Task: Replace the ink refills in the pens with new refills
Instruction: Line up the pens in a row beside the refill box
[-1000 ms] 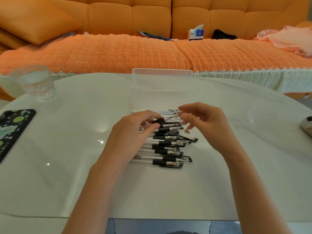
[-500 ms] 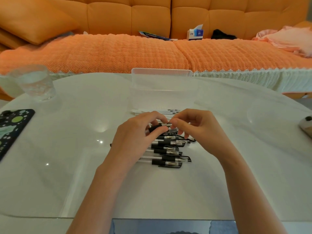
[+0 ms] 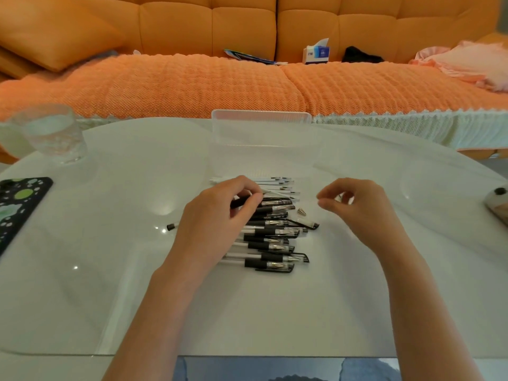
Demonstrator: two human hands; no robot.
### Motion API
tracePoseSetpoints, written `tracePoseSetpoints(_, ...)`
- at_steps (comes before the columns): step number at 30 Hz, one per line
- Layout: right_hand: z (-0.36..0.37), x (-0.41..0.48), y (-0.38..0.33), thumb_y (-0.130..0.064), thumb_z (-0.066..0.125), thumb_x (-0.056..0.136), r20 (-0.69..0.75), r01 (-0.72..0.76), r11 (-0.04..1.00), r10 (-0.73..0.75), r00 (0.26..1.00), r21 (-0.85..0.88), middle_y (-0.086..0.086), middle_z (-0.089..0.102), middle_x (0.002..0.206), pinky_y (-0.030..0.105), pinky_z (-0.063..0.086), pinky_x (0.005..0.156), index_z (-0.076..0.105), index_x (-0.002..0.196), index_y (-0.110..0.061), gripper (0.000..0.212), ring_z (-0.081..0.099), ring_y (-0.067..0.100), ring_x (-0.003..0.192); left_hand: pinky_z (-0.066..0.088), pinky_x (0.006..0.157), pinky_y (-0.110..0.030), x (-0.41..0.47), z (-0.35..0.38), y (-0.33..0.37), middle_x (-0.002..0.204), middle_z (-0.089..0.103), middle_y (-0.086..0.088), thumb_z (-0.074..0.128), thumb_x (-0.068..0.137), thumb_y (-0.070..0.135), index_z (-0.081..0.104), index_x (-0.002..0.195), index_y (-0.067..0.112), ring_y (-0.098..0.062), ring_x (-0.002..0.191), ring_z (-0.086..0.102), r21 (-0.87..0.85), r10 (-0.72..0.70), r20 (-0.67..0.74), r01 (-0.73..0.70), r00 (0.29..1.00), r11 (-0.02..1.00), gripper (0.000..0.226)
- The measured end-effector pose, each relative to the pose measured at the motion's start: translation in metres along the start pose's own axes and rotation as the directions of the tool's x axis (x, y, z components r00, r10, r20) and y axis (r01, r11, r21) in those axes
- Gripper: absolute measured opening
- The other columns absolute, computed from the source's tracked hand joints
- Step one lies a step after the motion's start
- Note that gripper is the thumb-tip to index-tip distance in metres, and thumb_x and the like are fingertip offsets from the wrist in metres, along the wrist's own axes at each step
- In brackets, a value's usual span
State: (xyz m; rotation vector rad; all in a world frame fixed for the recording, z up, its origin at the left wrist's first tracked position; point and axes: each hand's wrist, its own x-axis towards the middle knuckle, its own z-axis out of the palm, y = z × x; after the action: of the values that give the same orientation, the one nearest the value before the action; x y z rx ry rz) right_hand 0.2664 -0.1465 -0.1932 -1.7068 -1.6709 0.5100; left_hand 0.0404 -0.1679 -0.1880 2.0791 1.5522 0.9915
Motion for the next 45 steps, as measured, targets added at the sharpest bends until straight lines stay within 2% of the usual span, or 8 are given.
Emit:
tracePoseSetpoints(4, -0.001, 0.002, 0.016, -0.010, 0.068, 0.081, 0.027, -0.115, 0.974, 0.123, 0.992, -0.196, -0.003, 0.065, 0.086, 0.029, 0.041, 0.070, 0.070, 0.081, -0.021, 0.011, 0.050, 0.009, 0.069, 0.034, 0.059, -0.010, 0.000, 0.000, 0.000, 0.080, 0.060, 0.023, 0.057, 0.089, 0.037, 0.059, 0.086, 0.040, -0.004, 0.072, 0.057, -0.017, -0.020, 0.010, 0.020, 1.000, 1.000, 0.005)
tracePoseSetpoints(8, 0.001, 0.004, 0.018, -0.010, 0.066, 0.082, 0.033, -0.137, 0.969, 0.147, 0.989, -0.205, 0.001, 0.064, 0.085, 0.029, 0.041, 0.069, 0.072, 0.086, -0.019, 0.012, 0.051, 0.013, 0.074, 0.035, 0.061, -0.007, 0.001, 0.003, 0.001, 0.083, 0.061, 0.022, 0.059, 0.089, 0.034, 0.061, 0.088, 0.038, -0.002, 0.076, 0.057, -0.050, -0.018, 0.027, 0.019, 0.999, 0.999, 0.005)
tracePoseSetpoints(15, 0.000, 0.004, 0.019, -0.013, 0.063, 0.087, 0.020, -0.095, 0.971, 0.102, 0.995, -0.220, -0.015, 0.054, 0.075, 0.030, 0.039, 0.077, 0.072, 0.094, -0.022, 0.015, 0.047, 0.015, 0.091, 0.042, 0.068, -0.013, 0.000, 0.003, -0.003, 0.092, 0.064, 0.020, 0.060, 0.089, 0.028, 0.066, 0.097, 0.033, 0.000, 0.085, 0.059, -0.063, -0.018, 0.056, 0.021, 0.998, 0.998, 0.011)
tracePoseSetpoints(20, 0.002, 0.003, 0.008, -0.017, 0.063, 0.087, -0.070, 0.006, 0.989, -0.016, 0.997, -0.146, -0.011, 0.058, 0.080, 0.028, 0.034, 0.075, 0.071, 0.095, -0.022, 0.012, 0.043, 0.013, 0.089, 0.039, 0.070, -0.007, 0.000, 0.002, -0.003, 0.094, 0.065, 0.021, 0.060, 0.090, 0.028, 0.067, 0.099, 0.034, 0.003, 0.091, 0.057, -0.074, -0.030, 0.053, 0.034, 0.998, 0.997, 0.013)
tracePoseSetpoints(25, 0.020, 0.001, -0.005, -0.025, 0.068, 0.084, 0.078, 0.067, 0.984, -0.055, 0.995, -0.167, -0.014, 0.059, 0.079, 0.027, 0.032, 0.072, 0.071, 0.085, -0.025, 0.003, 0.042, 0.008, 0.088, 0.040, 0.073, -0.009, 0.001, 0.002, -0.004, 0.095, 0.065, 0.020, 0.060, 0.089, 0.028, 0.066, 0.102, 0.035, 0.004, 0.093, 0.057, -0.111, -0.038, 0.056, 0.044, 0.998, 0.993, 0.015)
tracePoseSetpoints(34, 0.030, 0.005, -0.008, -0.021, 0.068, 0.083, 0.116, 0.055, 0.981, -0.033, 0.993, -0.188, -0.017, 0.056, 0.079, 0.027, 0.034, 0.070, 0.068, 0.083, -0.024, 0.003, 0.047, 0.009, 0.083, 0.037, 0.067, -0.001, 0.002, 0.000, -0.003, 0.080, 0.061, 0.024, 0.069, 0.084, 0.023, 0.067, 0.090, 0.029, 0.017, 0.078, 0.053, -0.169, -0.044, 0.032, 0.049, 0.999, 0.984, 0.009)
tracePoseSetpoints(40, 0.018, -0.001, -0.025, -0.010, 0.072, 0.080, 0.126, 0.076, 0.951, -0.118, 0.985, 0.300, -0.011, 0.067, 0.070, 0.023, 0.047, 0.069, 0.069, 0.083, -0.016, 0.007, 0.058, 0.002, 0.065, 0.039, 0.073, -0.004, 0.002, -0.002, -0.007, 0.084, 0.065, 0.025, 0.069, 0.082, 0.029, 0.068, 0.089, 0.035, 0.010, 0.088, 0.057, -0.121, -0.030, 0.034, 0.034, 0.999, 0.992, 0.010)
tracePoseSetpoints(45, 0.022, -0.005, -0.035, -0.012, 0.073, 0.079, 0.177, 0.104, 0.928, -0.176, 0.968, 0.357, -0.010, 0.069, 0.073, 0.013, 0.045, 0.068, 0.070, 0.082, -0.021, 0.010, 0.059, 0.000, 0.067, 0.040, 0.076, -0.011, 0.002, -0.002, -0.006, 0.084, 0.067, 0.023, 0.071, 0.080, 0.030, 0.068, 0.086, 0.039, 0.005, 0.087, 0.059, -0.103, -0.014, 0.032, 0.017, 0.999, 0.995, 0.011)
